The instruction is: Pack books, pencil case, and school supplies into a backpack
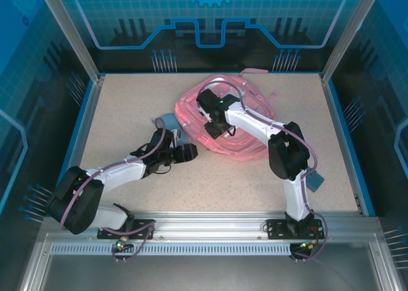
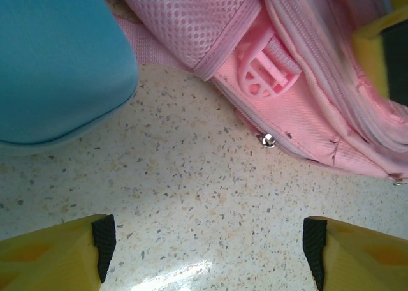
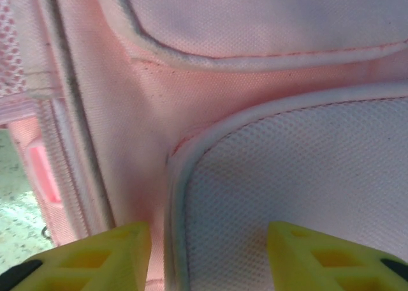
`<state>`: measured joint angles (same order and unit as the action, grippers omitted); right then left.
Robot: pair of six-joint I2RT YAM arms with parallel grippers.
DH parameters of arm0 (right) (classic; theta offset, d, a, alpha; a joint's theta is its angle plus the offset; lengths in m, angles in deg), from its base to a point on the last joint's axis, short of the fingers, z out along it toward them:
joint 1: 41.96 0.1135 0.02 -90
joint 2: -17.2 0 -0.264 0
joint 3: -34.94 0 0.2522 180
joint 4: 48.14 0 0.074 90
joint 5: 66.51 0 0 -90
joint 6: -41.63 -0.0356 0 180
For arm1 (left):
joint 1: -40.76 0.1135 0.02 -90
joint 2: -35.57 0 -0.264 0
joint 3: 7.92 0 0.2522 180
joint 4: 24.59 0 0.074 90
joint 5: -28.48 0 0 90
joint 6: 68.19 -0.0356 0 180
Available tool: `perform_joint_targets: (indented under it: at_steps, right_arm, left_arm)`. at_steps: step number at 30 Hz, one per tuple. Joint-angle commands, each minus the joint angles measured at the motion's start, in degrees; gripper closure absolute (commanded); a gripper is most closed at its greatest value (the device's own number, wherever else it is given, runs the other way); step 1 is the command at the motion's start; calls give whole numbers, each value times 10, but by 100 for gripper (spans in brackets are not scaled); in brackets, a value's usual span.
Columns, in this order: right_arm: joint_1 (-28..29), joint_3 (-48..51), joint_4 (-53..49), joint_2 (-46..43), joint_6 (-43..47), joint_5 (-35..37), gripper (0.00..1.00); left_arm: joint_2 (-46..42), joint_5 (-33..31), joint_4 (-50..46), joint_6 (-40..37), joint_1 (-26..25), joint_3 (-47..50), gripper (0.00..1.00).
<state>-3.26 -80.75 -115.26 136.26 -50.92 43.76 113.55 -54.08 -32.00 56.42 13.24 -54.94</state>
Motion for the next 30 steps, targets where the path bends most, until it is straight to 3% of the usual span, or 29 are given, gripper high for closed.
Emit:
perform_joint_targets:
  at_steps: [1,6,10,16,25,30]
  right_arm:
    - [5,-29,-45,24,18,37,56]
    - [5,-47,-39,7,9,41,88]
    - [5,-62,-21,-40,-2,7,98]
    - [2,-104,-27,-61,-14,-27,100]
    - [-9,-129,-31,-61,-27,-48,100]
    - [-13,-129,-30,-61,-34,-60,100]
  left_arm:
    - [4,26,37,5,4,7,21]
    - [37,59,83,-12,4,4,23]
    - [70,94,163,-45,3,10,27]
    - [118,122,239,-106,2,-2,33]
    - [176,136,270,-191,-7,-34,36]
    - [221,150,308,-205,-9,-49,48]
